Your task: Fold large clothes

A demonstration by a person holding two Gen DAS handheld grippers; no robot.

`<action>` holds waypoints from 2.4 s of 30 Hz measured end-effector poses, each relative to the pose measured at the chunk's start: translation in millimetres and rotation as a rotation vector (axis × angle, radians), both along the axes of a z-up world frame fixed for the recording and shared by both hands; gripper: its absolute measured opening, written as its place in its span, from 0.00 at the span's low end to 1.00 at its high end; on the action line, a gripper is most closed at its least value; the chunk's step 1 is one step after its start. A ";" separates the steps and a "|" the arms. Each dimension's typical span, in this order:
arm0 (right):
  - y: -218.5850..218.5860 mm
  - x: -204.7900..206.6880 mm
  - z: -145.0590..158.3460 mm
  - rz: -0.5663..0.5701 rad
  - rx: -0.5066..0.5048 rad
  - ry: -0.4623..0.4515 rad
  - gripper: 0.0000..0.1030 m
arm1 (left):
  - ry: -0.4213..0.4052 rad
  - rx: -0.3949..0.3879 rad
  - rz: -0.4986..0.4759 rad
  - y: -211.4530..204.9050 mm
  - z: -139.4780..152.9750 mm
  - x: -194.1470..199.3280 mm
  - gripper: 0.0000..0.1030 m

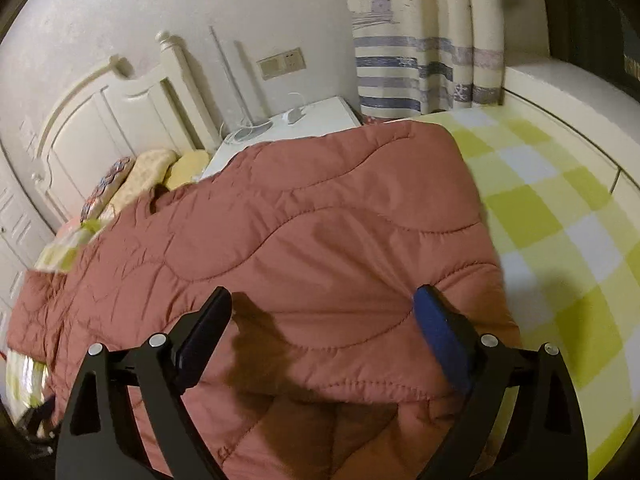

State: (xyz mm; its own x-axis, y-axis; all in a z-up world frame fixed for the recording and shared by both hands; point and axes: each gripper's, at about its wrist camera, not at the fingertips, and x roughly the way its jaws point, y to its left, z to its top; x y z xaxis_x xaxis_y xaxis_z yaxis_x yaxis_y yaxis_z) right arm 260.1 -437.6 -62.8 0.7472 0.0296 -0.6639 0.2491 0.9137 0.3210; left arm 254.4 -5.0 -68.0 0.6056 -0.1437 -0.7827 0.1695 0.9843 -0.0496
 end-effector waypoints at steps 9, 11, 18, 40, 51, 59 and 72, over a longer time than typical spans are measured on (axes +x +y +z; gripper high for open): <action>8.7 -13.9 2.3 0.010 0.074 -0.049 0.88 | 0.007 -0.055 -0.010 7.4 3.4 0.4 0.98; 11.5 -9.5 2.5 0.010 0.069 -0.048 0.88 | 0.037 -0.080 -0.017 9.1 7.4 -2.6 0.98; 10.2 -10.3 3.3 0.007 0.074 -0.060 0.88 | -0.072 -0.067 -0.108 -20.8 75.6 7.2 0.96; 20.5 -1.3 3.5 0.013 0.040 -0.059 0.90 | -0.015 -0.361 -0.098 -69.0 8.5 123.6 0.92; 5.3 -7.1 1.8 -0.004 0.134 -0.101 0.90 | -0.107 -0.279 -0.055 -60.5 26.1 102.6 0.10; 2.1 -8.0 3.6 -0.012 0.144 -0.107 0.90 | -0.024 -0.286 -0.002 -48.6 42.4 75.1 0.12; 8.8 -16.2 17.5 -0.063 0.077 -0.103 0.90 | -0.111 -0.182 0.005 -52.3 27.0 72.4 0.85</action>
